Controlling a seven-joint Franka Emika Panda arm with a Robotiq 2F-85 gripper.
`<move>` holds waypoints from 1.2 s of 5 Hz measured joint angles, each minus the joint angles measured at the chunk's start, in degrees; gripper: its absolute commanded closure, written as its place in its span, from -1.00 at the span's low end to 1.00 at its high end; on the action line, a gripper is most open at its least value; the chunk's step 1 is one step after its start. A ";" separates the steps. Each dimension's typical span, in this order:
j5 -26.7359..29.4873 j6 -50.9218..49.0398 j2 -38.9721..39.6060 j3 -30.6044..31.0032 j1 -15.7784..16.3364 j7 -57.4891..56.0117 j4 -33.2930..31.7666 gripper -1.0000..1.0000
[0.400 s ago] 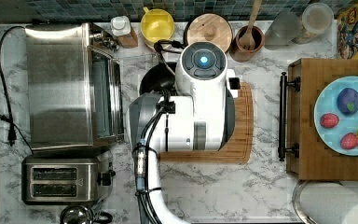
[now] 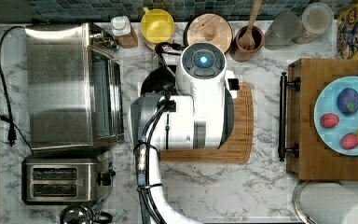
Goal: Put the bowl on the board.
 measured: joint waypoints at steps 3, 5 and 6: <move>3.82 14.86 -1.49 -2.04 -0.67 -0.02 -8.84 1.00; 3.83 18.60 -5.65 -5.77 -3.28 -0.02 -19.70 1.00; 3.75 22.07 -6.64 -8.82 -4.89 2.25 -23.95 1.00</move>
